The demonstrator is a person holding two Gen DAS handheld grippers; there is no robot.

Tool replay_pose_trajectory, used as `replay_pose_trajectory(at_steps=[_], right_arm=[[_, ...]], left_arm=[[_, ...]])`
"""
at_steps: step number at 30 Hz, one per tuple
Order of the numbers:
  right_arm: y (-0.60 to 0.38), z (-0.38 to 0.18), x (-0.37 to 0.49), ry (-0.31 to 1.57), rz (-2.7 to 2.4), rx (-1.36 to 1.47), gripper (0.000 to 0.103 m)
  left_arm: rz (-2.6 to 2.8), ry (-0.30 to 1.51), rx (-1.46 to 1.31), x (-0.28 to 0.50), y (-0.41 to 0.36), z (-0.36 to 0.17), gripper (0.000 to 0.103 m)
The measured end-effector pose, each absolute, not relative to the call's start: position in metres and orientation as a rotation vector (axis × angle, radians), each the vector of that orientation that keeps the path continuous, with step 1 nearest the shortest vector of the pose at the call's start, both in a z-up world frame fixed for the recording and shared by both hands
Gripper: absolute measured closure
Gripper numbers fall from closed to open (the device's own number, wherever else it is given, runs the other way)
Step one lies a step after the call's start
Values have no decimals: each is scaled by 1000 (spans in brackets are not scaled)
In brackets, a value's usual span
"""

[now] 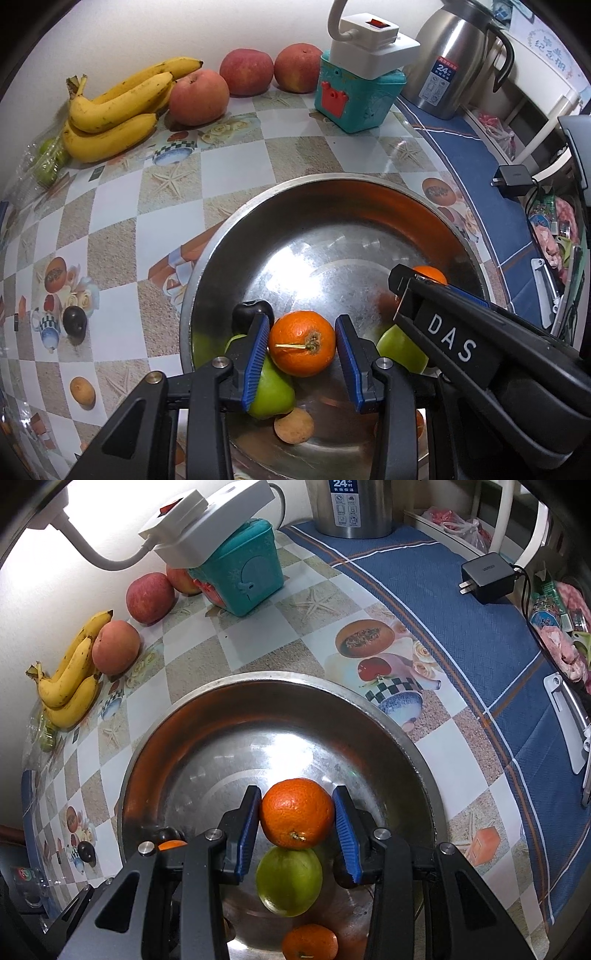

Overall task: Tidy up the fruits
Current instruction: 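Lower both oranges into the basin and open both grippers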

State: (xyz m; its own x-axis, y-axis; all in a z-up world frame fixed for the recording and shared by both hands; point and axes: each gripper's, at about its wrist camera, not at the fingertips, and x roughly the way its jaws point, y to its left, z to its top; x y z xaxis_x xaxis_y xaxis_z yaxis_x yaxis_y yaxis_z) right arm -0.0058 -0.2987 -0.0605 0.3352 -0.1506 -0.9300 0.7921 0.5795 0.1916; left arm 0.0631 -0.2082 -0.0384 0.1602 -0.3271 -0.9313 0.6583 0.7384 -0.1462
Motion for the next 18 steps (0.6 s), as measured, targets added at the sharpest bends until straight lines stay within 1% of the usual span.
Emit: replay_pose_trajectory(at_steps=[3,5,11,16,18], right_arm=[[-298,-60,-5,1057,-694,726,61],[-298,-60,-5,1059,-693,723,61],[-295,-56,-3,1063,-689,713,61],[-291,-44,-3,1045,-686,686,60],[-290,-39,-4,1038,-687,678,57]], left_arm=[[-716,1226,318,64,-207,-39,59],[-712,1223,320,63,-207,-37,47],[-717,1211,313,62,-203,-29,45],[-718,1201,289,64,-197,-20,40],[-718,1202,282,65,-192,-16,39]])
